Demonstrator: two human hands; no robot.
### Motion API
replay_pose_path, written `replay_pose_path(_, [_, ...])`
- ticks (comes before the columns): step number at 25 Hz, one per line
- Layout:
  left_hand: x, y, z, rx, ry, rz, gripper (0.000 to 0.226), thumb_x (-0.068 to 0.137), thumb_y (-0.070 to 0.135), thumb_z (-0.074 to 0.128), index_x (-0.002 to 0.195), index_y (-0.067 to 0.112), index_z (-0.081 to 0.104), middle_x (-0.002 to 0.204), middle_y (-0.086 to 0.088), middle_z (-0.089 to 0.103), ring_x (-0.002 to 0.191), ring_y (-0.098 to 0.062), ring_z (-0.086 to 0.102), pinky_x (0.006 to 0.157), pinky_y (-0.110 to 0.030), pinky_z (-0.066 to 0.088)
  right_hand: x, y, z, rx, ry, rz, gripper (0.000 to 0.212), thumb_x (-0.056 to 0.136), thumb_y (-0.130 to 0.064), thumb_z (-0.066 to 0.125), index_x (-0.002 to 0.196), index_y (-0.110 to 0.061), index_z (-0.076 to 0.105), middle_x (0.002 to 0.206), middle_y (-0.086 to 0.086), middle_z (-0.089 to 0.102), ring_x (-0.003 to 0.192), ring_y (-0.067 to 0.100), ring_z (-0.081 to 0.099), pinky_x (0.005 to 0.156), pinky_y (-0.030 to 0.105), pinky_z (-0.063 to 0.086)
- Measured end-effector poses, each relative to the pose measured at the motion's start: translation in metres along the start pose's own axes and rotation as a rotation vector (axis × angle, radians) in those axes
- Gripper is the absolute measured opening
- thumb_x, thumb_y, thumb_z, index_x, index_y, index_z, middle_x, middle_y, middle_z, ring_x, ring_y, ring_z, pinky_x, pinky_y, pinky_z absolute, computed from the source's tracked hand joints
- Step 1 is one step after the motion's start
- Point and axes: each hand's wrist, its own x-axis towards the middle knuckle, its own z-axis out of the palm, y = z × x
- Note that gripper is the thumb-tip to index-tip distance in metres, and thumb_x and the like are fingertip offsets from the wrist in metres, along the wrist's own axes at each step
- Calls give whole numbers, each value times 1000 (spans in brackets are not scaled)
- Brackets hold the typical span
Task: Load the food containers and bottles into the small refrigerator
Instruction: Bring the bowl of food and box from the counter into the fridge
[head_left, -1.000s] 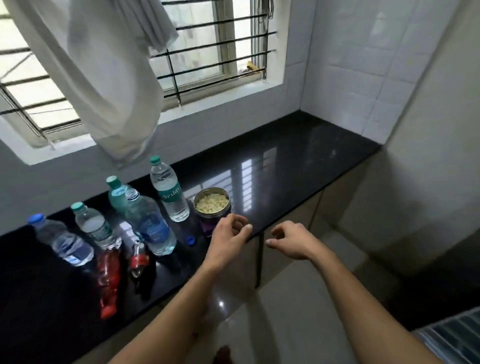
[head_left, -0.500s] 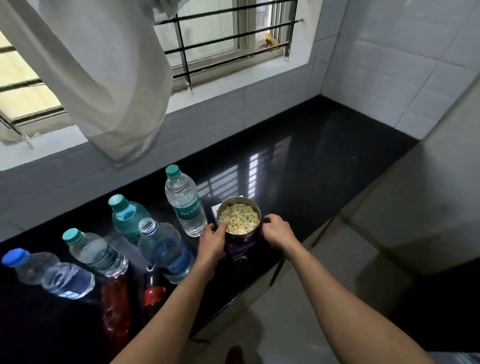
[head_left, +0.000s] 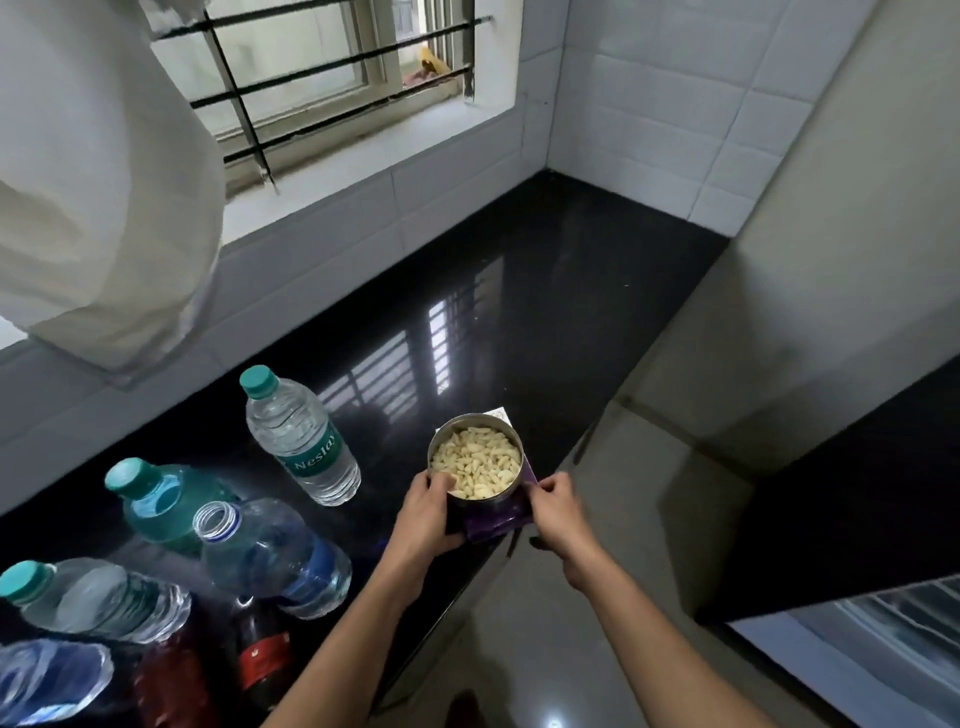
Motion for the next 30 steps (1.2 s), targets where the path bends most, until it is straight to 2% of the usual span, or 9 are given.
replay_pose_path(2, [-5, 0, 27, 48, -77, 7, 29, 104, 39, 54, 125, 24, 66, 135, -3, 66, 122, -23, 69, 85, -47, 69, -6, 16, -34, 196, 15, 82, 30, 95, -40, 69, 109, -17, 54, 111, 12, 73, 97, 32, 78, 81, 51, 67])
replay_pose_path(4, [-9, 6, 58, 73, -134, 25, 27, 105, 36, 56, 125, 23, 69, 134, -4, 69, 121, -22, 71, 88, -49, 68, -12, 35, -75, 320, 50, 77, 28, 100, -29, 72, 115, -15, 52, 115, 16, 73, 98, 34, 79, 77, 46, 68])
replay_pose_path(9, [-28, 7, 142, 201, -325, 33, 24, 111, 30, 55, 124, 17, 71, 118, -5, 79, 94, -13, 82, 94, -50, 65, -44, 110, -196, 466, 305, 96, 25, 104, -29, 69, 124, -21, 55, 122, 10, 72, 103, 27, 78, 80, 42, 67])
replay_pose_path(12, [-42, -12, 202, 306, -453, 11, 24, 109, 32, 58, 126, 20, 71, 122, -7, 78, 99, -19, 82, 93, -48, 67, -79, 170, -267, 605, 476, 153, 27, 103, -28, 71, 124, -20, 56, 122, 17, 74, 103, 31, 78, 75, 41, 65])
replay_pose_path(16, [-71, -51, 296, 411, -578, -20, 25, 110, 32, 57, 132, 24, 66, 126, -6, 75, 104, -24, 81, 87, -43, 68, -126, 230, -349, 738, 666, 215, 24, 103, -22, 70, 122, -19, 56, 120, 20, 74, 106, 36, 76, 81, 45, 64])
replay_pose_path(19, [-97, -87, 369, 421, -661, -63, 28, 111, 30, 55, 137, 23, 61, 130, -8, 72, 114, -28, 77, 81, -38, 67, -152, 267, -401, 777, 768, 203, 20, 105, -22, 68, 121, -21, 55, 120, 17, 74, 105, 33, 77, 84, 45, 64])
replay_pose_path(22, [-110, -119, 430, 411, -693, -111, 27, 108, 28, 59, 135, 22, 61, 133, -10, 70, 120, -29, 73, 82, -41, 66, -167, 300, -434, 774, 848, 204, 18, 106, -23, 66, 120, -22, 55, 122, 16, 72, 104, 30, 77, 79, 41, 63])
replay_pose_path(27, [-122, -160, 517, 385, -683, -159, 45, 101, 31, 65, 144, 17, 58, 139, -13, 67, 124, -34, 70, 101, -55, 62, -190, 340, -456, 687, 849, 255, 22, 108, -27, 63, 127, -24, 52, 116, 6, 71, 101, 21, 75, 78, 32, 62])
replay_pose_path(30, [-115, -178, 552, 439, -716, -135, 63, 80, 45, 71, 138, 22, 62, 146, -13, 63, 128, -33, 67, 105, -56, 60, -197, 352, -465, 625, 882, 292, 25, 108, -30, 61, 131, -25, 50, 116, 2, 69, 99, 18, 74, 77, 30, 61])
